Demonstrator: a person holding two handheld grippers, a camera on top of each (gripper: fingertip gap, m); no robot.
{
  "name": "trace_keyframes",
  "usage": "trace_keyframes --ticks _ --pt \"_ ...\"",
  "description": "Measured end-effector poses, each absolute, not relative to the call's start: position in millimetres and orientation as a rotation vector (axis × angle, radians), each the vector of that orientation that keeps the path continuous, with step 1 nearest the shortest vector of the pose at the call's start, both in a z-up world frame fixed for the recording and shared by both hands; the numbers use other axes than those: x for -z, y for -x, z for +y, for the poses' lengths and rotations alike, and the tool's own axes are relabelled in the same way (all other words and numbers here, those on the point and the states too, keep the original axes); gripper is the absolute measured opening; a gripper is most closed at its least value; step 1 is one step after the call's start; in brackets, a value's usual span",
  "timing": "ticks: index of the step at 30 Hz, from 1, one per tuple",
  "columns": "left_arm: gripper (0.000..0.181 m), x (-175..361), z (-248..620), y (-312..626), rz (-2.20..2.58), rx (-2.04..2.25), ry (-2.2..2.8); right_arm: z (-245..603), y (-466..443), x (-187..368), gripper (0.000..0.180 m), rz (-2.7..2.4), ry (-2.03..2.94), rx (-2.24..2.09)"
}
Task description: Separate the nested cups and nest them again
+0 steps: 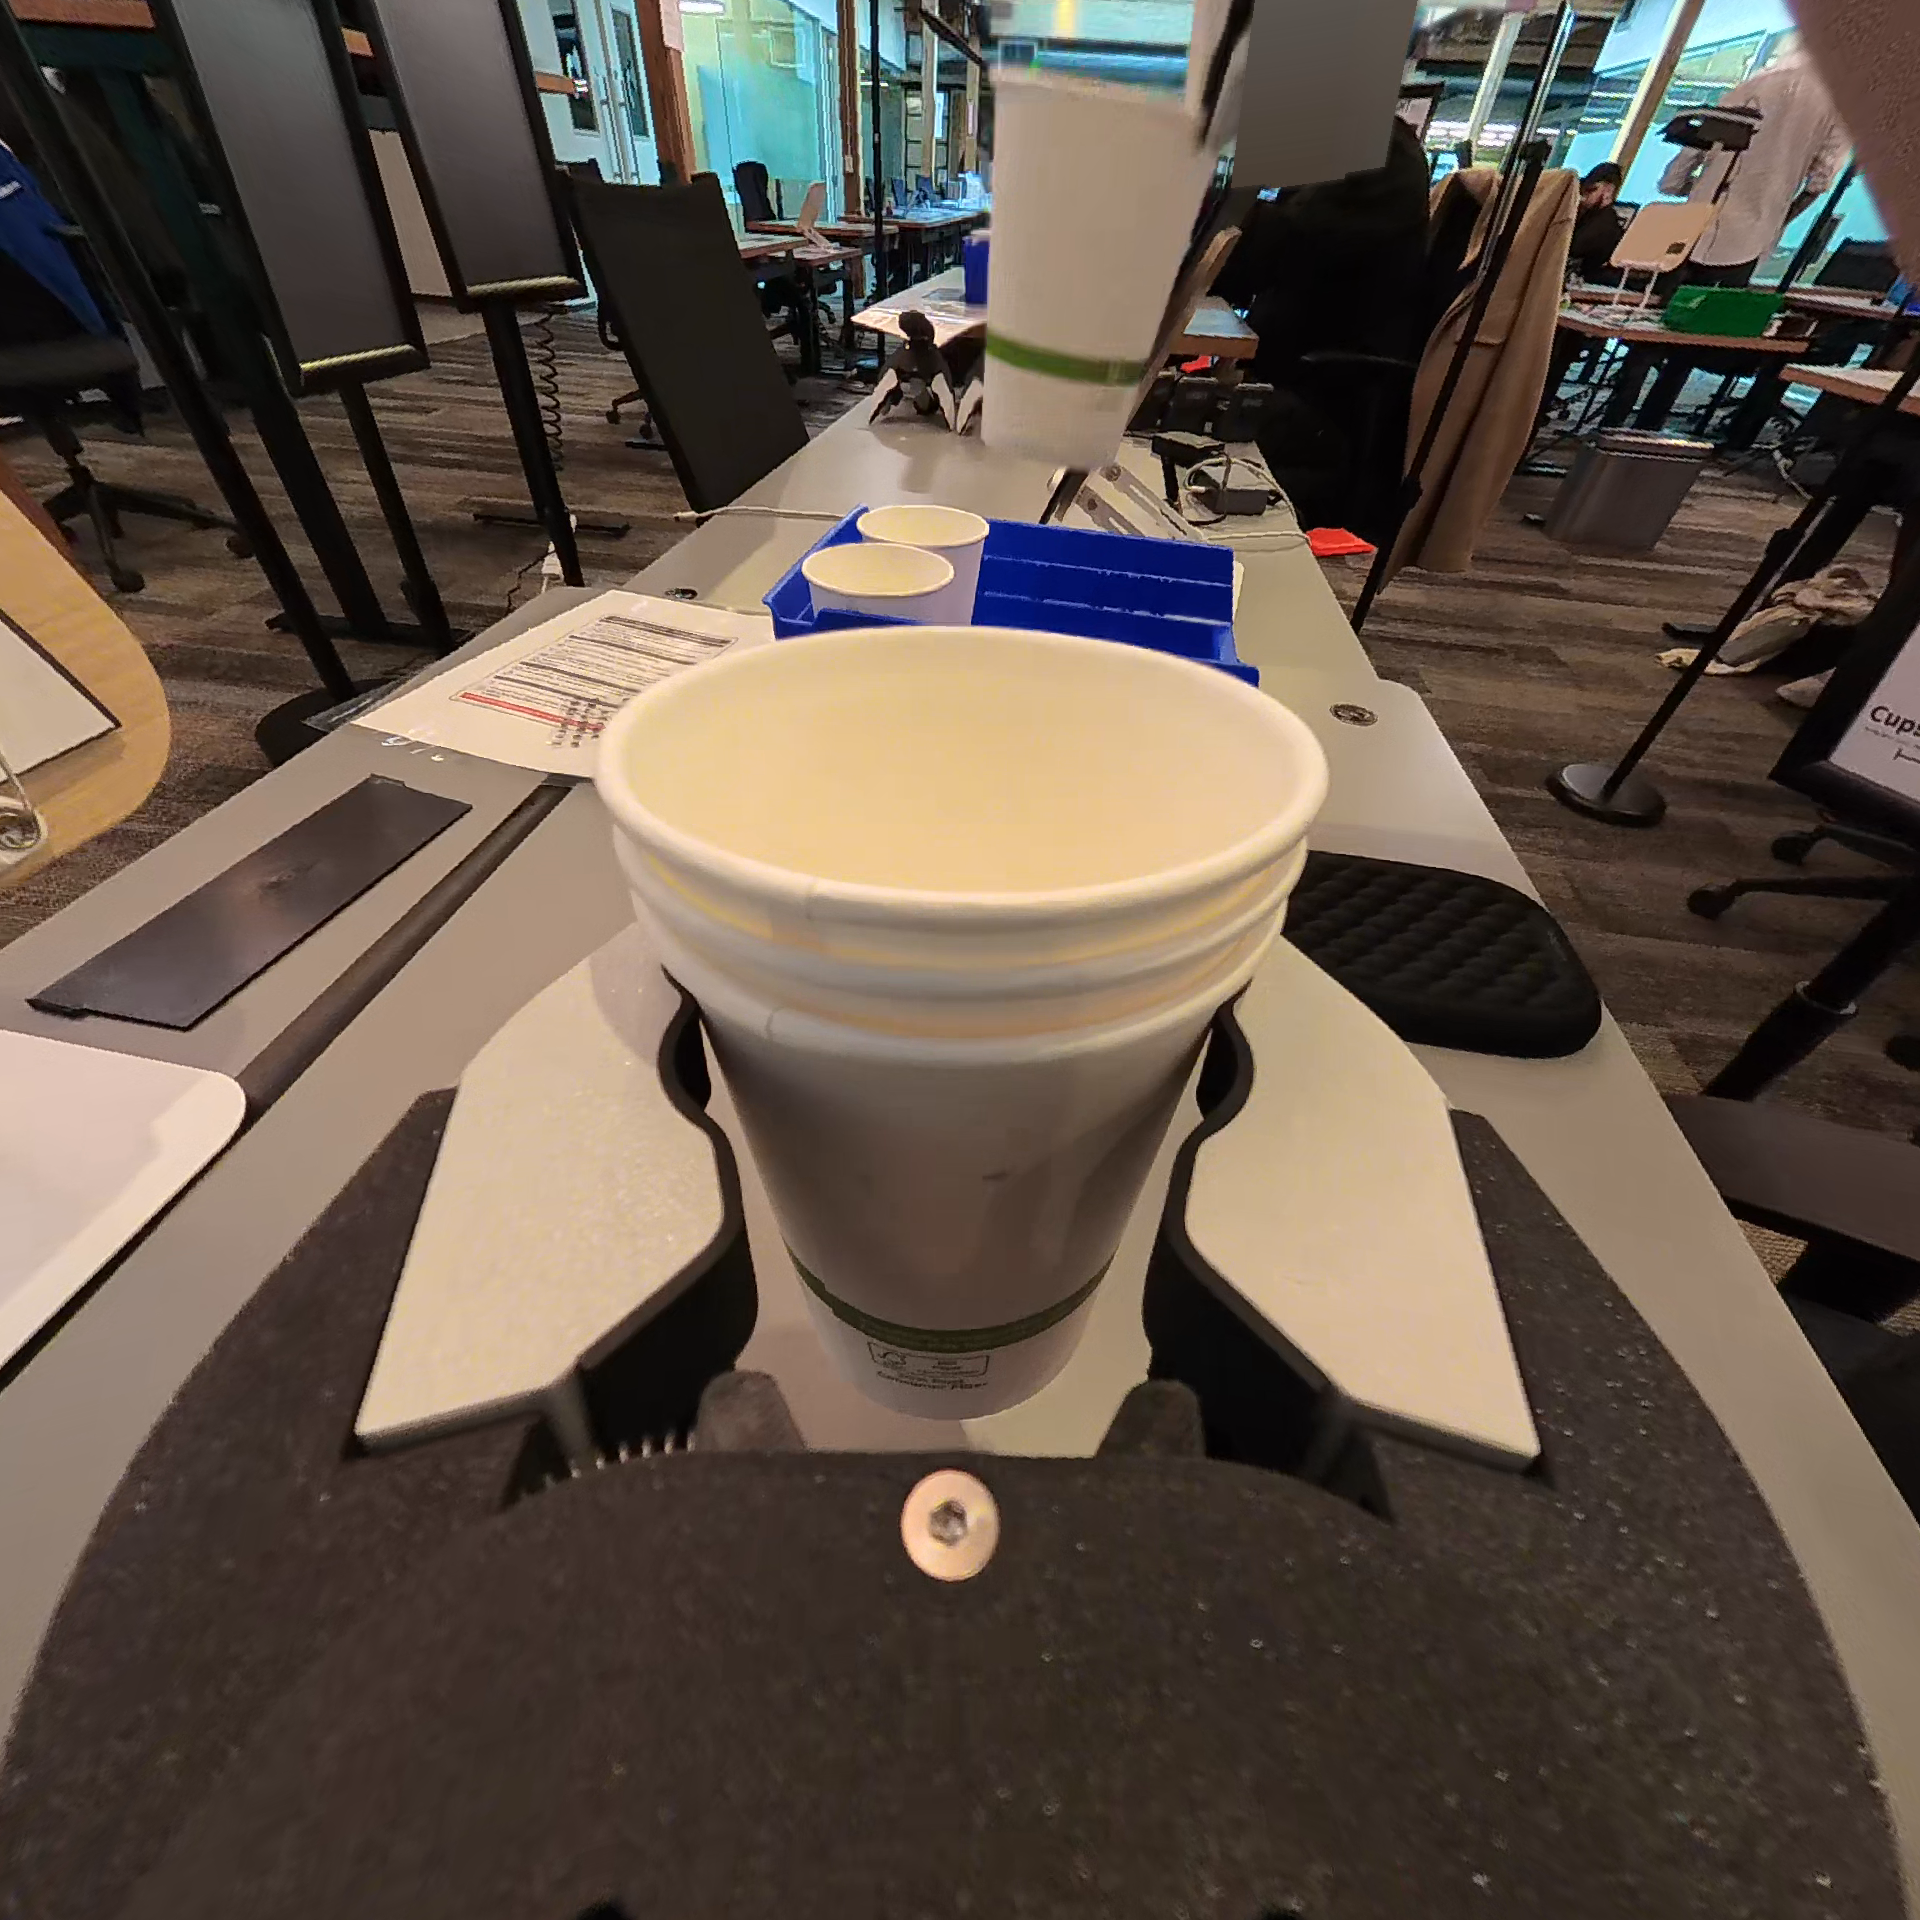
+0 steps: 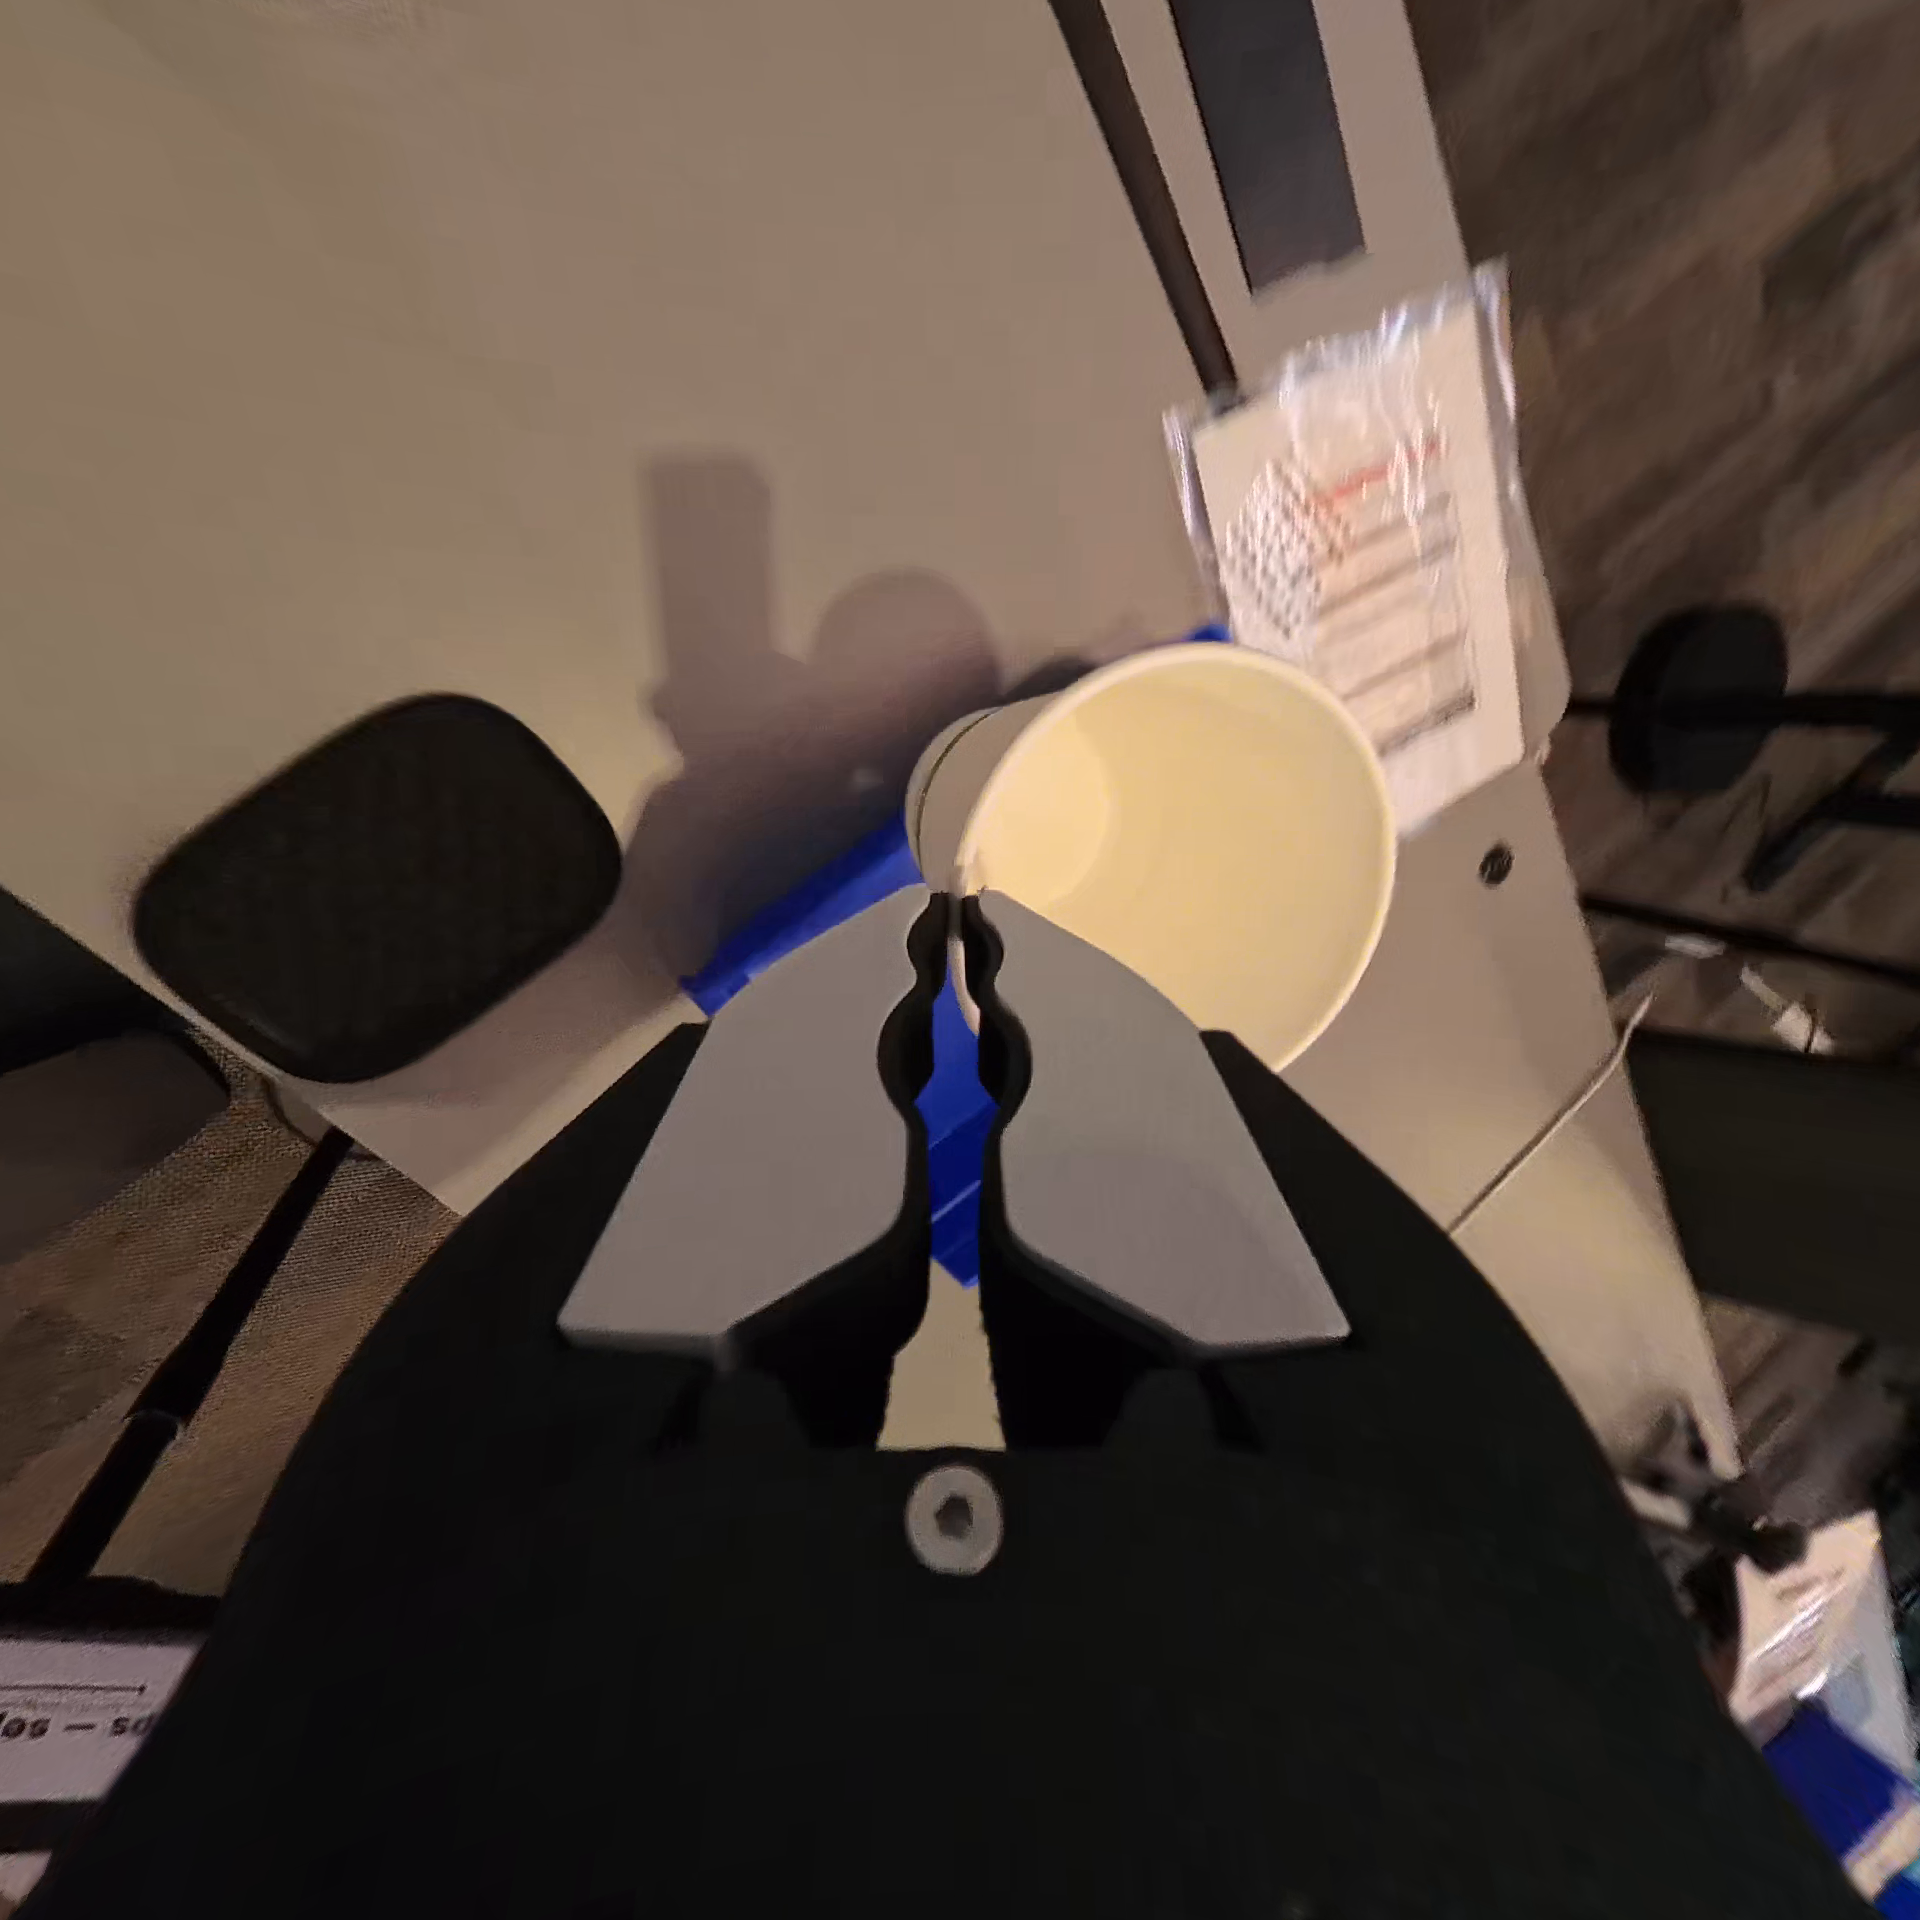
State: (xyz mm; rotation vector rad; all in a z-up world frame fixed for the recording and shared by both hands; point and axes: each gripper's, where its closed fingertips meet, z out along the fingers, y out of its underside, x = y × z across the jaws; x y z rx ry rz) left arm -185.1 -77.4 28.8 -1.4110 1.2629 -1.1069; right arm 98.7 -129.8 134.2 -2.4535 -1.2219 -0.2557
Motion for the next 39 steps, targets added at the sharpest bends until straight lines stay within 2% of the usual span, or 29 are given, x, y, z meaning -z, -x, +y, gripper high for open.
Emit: trace_keyframes --ticks 10,21,39 --pt "0.093 -38.5 -79.0 189.4 1.245 1.108 1.389 -145.2 -212.3 -25.9 0.002 -0.904 2.652 0.306" --pt "0.093 -40.6 -78.3 191.1 1.243 1.102 1.385 -140.1 -249.1 43.9 0.002 -0.792 2.727 0.291" --pt "0.093 -38.6 -79.0 190.5 1.255 1.095 1.39 -127.0 -267.1 55.0 0.003 -0.771 2.716 0.355"
